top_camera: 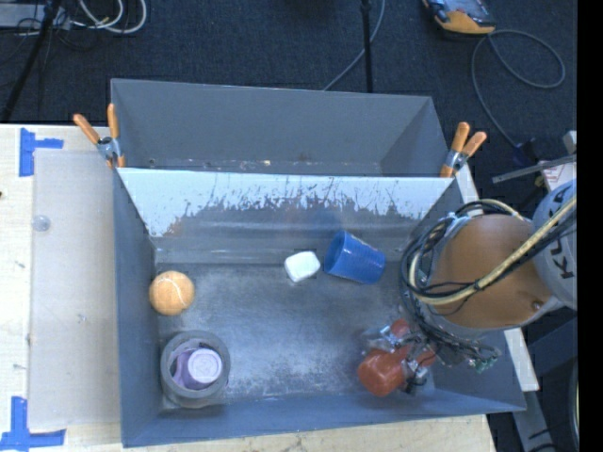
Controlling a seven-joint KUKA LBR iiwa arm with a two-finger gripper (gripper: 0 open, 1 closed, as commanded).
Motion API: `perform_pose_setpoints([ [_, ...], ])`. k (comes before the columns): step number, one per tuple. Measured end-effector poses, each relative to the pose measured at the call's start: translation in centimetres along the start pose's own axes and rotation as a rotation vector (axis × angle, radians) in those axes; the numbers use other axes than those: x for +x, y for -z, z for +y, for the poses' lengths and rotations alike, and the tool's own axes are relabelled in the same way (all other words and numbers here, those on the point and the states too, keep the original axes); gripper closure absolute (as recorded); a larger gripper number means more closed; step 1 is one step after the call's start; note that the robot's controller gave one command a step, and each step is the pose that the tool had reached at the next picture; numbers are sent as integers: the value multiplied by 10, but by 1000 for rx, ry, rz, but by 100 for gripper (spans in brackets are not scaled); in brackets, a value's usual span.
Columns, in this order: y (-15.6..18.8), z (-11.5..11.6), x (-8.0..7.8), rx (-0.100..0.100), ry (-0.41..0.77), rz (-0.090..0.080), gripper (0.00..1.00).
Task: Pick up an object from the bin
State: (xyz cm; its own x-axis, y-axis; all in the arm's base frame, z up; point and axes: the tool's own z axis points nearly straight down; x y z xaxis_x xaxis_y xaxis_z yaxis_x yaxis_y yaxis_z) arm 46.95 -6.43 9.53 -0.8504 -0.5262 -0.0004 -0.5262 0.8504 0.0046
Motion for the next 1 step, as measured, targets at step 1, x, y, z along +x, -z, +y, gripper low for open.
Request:
perform_pose_setpoints([
  [1,18,0,-1,1,-2,-1,100],
])
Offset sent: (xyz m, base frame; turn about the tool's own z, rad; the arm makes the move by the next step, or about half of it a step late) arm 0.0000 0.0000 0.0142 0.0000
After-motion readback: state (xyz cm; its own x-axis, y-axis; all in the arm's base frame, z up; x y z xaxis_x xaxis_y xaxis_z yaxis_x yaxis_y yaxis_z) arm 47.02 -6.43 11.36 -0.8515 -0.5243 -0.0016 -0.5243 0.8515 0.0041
